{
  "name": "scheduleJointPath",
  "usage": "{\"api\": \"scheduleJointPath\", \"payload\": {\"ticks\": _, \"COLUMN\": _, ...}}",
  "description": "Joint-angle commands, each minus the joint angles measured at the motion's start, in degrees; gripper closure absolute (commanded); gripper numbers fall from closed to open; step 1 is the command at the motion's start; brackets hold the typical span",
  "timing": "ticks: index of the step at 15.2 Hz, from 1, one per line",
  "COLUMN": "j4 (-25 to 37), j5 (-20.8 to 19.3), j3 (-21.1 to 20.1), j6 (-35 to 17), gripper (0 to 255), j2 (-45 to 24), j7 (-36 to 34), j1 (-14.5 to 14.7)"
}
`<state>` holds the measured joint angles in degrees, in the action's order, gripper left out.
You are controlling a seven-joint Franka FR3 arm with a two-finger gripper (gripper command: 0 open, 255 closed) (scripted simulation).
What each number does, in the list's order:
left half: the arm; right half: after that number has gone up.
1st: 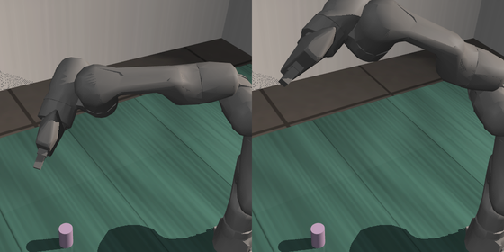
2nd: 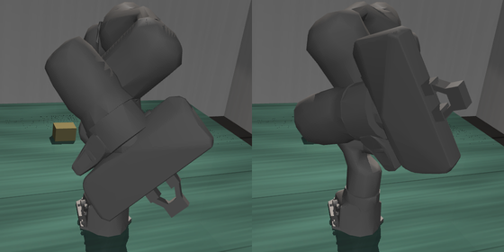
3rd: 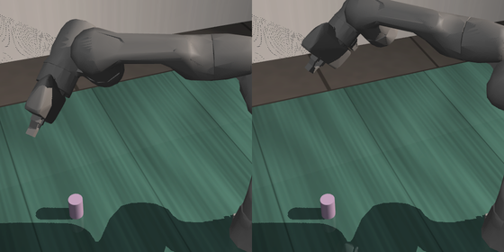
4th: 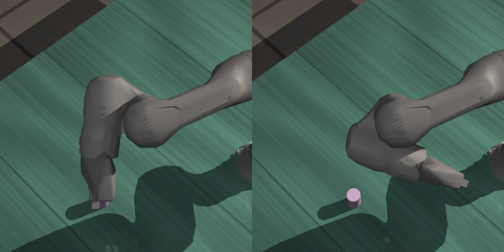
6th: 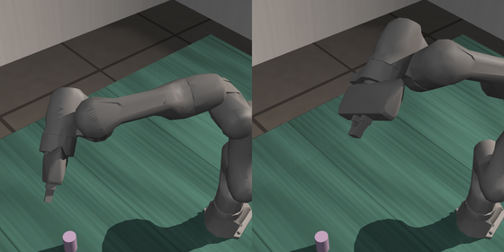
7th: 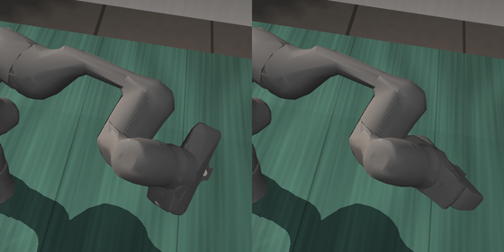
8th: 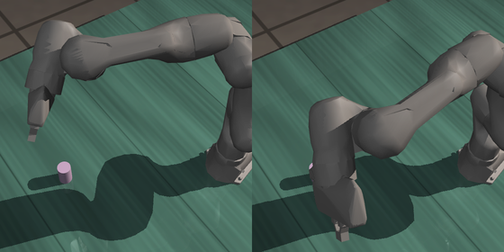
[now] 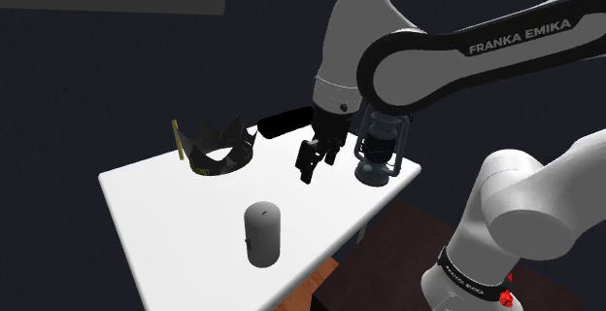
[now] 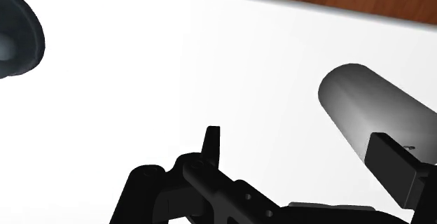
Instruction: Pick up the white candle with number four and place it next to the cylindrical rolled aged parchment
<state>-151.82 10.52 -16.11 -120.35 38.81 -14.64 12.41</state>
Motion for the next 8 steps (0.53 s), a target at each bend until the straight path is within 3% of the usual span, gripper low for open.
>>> {"api": "scheduleJointPath", "payload": {"ticks": 1, "j4": -0.65, "j5": 1.18, "j3": -2.01, "j6": -4.09, "gripper": 0, "j2": -2.07, "j7": -0.97, "j1": 1.23}}
{"api": "scheduleJointPath", "payload": {"ticks": 8, "j4": -0.70, "j5": 3.11, "j3": -10.19, "j6": -18.44, "gripper": 0, "j2": -11.92, "j7": -5.53, "j1": 4.15}}
